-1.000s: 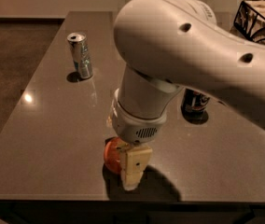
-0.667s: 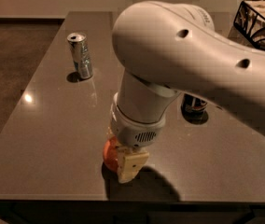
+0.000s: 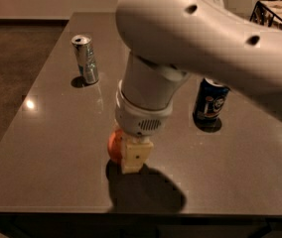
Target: Move apple near redbull can
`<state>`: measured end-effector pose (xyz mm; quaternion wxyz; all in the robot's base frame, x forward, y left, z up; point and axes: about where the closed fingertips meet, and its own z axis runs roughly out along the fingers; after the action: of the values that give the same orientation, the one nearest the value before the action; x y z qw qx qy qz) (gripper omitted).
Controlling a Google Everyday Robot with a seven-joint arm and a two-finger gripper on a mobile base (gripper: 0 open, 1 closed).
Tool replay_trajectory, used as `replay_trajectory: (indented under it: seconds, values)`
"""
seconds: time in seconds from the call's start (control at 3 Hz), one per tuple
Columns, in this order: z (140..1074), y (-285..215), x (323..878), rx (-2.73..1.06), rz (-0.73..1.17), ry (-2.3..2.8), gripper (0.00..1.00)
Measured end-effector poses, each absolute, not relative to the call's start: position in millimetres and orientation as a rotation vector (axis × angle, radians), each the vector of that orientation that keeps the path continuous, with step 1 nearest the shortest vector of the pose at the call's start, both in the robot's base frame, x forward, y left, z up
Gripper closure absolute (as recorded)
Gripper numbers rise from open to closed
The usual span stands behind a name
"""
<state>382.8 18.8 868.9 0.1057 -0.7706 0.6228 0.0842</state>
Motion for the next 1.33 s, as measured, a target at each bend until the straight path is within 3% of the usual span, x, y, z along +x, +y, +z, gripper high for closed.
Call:
replay_trajectory:
  seconds: [0.33,1.33]
  values:
    - [889,25,433,-2.158,0.205,1.909,1.00]
    - [877,51,599,-1.777,0.121,2.199,1.00]
